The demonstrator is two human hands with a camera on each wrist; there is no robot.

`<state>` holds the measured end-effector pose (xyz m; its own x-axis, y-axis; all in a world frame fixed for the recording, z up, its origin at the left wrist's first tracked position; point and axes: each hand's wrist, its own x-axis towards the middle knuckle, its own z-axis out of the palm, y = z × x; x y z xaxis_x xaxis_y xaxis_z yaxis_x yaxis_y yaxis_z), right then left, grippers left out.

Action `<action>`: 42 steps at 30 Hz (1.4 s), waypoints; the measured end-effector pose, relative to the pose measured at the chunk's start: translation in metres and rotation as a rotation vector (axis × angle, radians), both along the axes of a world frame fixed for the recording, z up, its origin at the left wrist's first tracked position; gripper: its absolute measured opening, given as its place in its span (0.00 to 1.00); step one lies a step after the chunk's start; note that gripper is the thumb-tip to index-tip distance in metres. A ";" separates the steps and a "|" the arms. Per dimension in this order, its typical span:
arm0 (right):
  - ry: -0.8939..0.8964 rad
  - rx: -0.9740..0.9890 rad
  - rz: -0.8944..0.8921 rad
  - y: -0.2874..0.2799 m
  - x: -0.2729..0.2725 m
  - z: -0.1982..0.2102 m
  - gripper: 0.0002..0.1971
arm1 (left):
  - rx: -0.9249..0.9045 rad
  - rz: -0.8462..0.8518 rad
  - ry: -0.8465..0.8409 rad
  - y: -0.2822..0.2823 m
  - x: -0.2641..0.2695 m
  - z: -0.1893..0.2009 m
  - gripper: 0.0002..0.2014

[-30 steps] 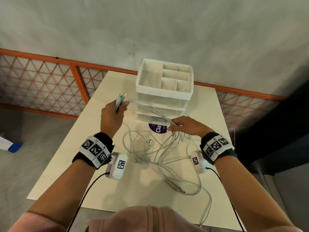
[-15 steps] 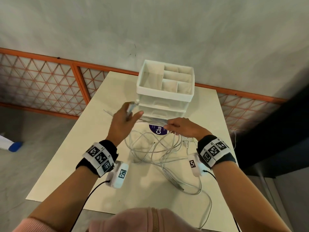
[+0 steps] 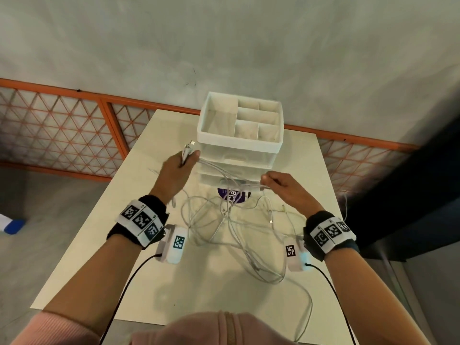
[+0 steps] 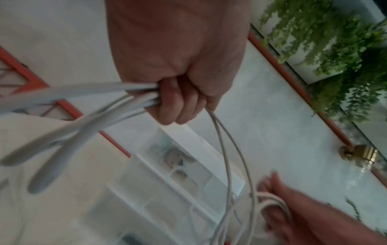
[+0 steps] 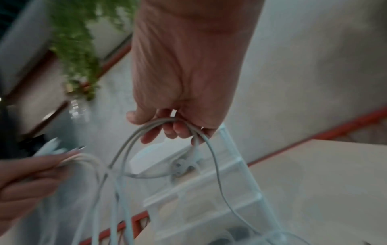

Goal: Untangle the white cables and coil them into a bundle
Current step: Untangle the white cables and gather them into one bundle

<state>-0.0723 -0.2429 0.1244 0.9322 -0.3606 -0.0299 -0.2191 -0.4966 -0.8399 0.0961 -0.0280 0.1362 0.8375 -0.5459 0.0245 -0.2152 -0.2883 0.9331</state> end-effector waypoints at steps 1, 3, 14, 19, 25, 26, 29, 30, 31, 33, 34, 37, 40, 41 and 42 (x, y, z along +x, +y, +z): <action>0.046 -0.029 0.012 -0.002 -0.004 -0.003 0.18 | 0.012 -0.001 -0.034 0.000 0.000 0.003 0.21; 0.171 -0.153 0.052 -0.002 -0.004 -0.012 0.20 | 0.025 0.004 -0.092 -0.003 -0.005 0.009 0.21; 0.013 -0.455 0.009 0.000 -0.001 -0.050 0.19 | -0.126 0.019 -0.166 -0.015 -0.011 0.028 0.22; -0.306 -0.100 -0.202 0.017 0.011 -0.010 0.12 | -0.091 -0.066 -0.195 -0.020 -0.018 0.028 0.20; -0.088 -0.264 0.100 0.041 0.039 0.009 0.22 | -0.193 -0.193 -0.184 -0.031 -0.038 0.040 0.17; -0.077 -0.263 0.095 0.038 0.041 0.004 0.14 | -0.216 -0.192 -0.175 -0.031 -0.037 0.042 0.19; -0.002 -0.262 0.020 0.026 0.036 -0.013 0.10 | -0.256 -0.141 -0.185 -0.022 -0.027 0.046 0.21; 0.042 -0.244 0.001 0.022 0.034 -0.015 0.12 | -0.258 -0.122 -0.199 -0.019 -0.024 0.045 0.21; 0.081 -0.190 -0.007 0.018 0.030 -0.016 0.13 | -0.252 -0.111 -0.211 -0.017 -0.022 0.044 0.21; 0.111 -0.053 0.015 0.013 0.027 -0.015 0.13 | -0.232 -0.076 -0.227 -0.013 -0.021 0.038 0.20; 0.121 -0.002 0.030 0.012 0.026 -0.012 0.13 | -0.233 -0.039 -0.228 -0.012 -0.022 0.035 0.20; 0.097 0.098 0.085 0.010 0.024 0.000 0.19 | -0.235 0.156 -0.213 -0.010 -0.020 0.022 0.20; 0.080 0.101 0.139 0.010 0.025 0.015 0.20 | 0.020 0.230 -0.139 -0.005 -0.008 0.007 0.16; 0.093 0.073 0.159 0.011 0.026 0.019 0.21 | 0.159 0.203 -0.099 -0.004 -0.004 0.000 0.14; 0.113 0.032 0.179 0.011 0.027 0.021 0.21 | 0.256 0.169 -0.071 -0.003 -0.001 -0.007 0.13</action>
<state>-0.0449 -0.2317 0.1459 0.9714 -0.1866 -0.1466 -0.2233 -0.5097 -0.8308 0.0950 -0.0305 0.1289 0.9181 -0.3950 -0.0339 -0.2064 -0.5491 0.8099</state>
